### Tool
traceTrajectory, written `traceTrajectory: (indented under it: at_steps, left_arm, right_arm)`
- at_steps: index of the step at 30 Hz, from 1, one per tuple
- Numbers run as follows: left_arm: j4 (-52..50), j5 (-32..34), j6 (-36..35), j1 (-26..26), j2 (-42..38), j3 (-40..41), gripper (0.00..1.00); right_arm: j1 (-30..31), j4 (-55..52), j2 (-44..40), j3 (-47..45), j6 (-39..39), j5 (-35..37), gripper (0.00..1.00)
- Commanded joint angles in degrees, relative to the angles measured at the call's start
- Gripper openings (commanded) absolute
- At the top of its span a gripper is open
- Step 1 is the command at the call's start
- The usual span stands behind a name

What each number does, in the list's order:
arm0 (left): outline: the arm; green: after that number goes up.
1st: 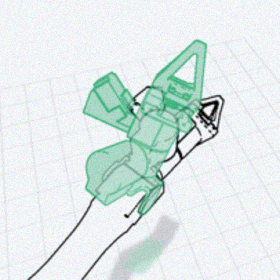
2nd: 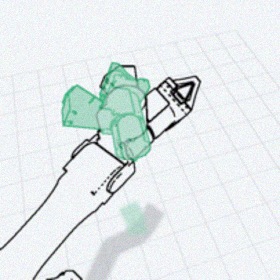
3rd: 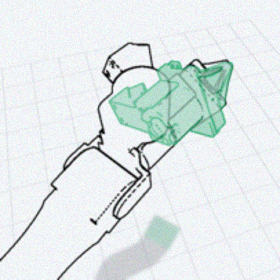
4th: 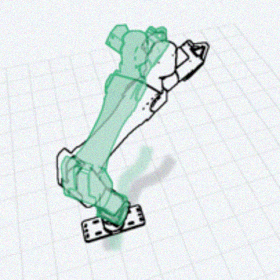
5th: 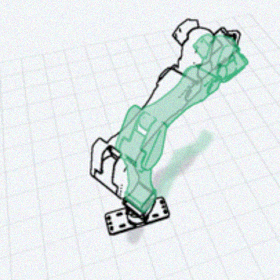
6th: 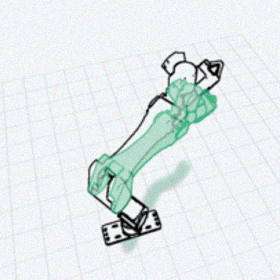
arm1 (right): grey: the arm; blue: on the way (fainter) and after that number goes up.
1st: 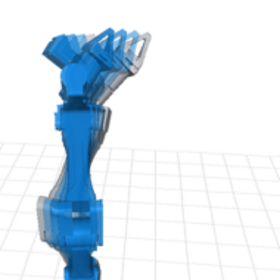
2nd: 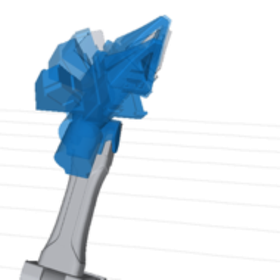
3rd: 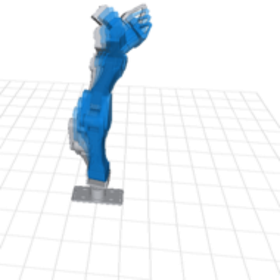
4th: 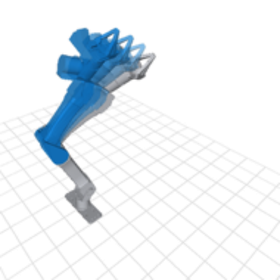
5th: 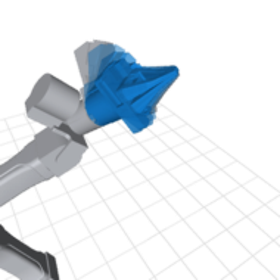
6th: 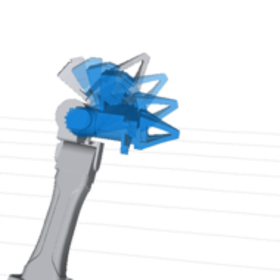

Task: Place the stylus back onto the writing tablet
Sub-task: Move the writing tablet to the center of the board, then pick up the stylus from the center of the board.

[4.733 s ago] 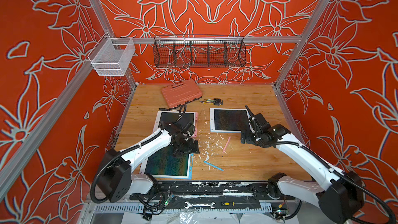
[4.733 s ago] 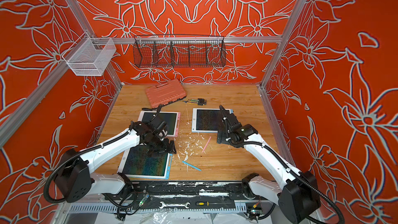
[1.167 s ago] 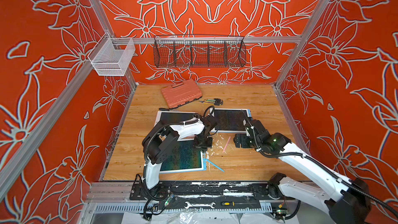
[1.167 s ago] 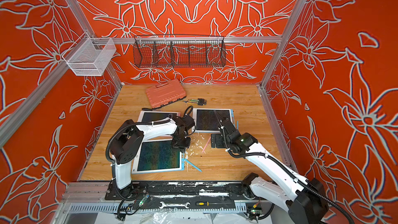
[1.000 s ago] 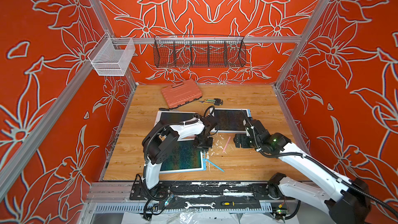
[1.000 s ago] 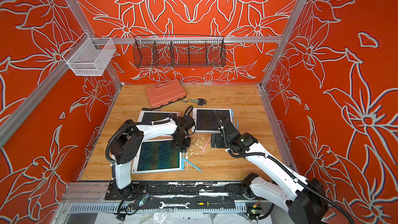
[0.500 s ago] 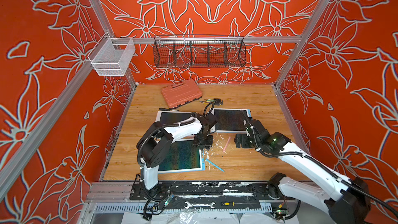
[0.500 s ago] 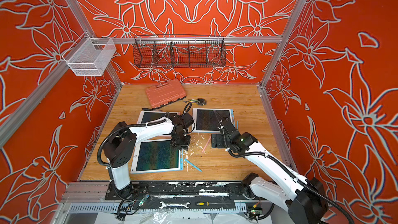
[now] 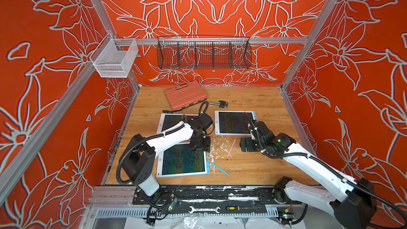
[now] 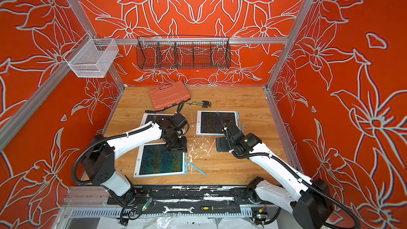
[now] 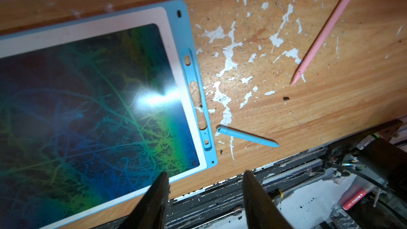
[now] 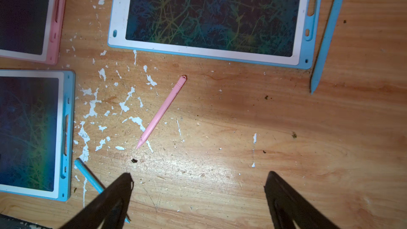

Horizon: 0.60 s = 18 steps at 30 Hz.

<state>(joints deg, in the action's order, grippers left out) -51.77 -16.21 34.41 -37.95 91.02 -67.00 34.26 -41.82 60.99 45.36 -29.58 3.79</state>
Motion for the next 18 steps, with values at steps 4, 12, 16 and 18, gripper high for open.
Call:
traceTrajectory:
  at_steps: [4,12,16,18]
  left_arm:
    - [0.07,-3.39,0.45,4.05,-6.26,4.07,0.56]
    - [2.38,-6.57,1.26,6.58,-12.64,9.13,0.76]
    - [4.33,-9.28,1.58,8.73,-15.64,12.41,0.80]
    - [4.57,-10.05,1.16,10.05,-16.87,13.58,0.81]
  right_arm:
    - [1.10,-1.85,2.58,1.55,-0.78,-3.13,0.94]
    - [5.40,-2.23,6.64,3.07,-1.53,-3.96,0.93]
    - [6.70,-2.08,9.08,3.23,-1.46,-5.70,0.92]
    - [7.84,-1.55,9.49,3.41,-1.53,-5.82,0.92]
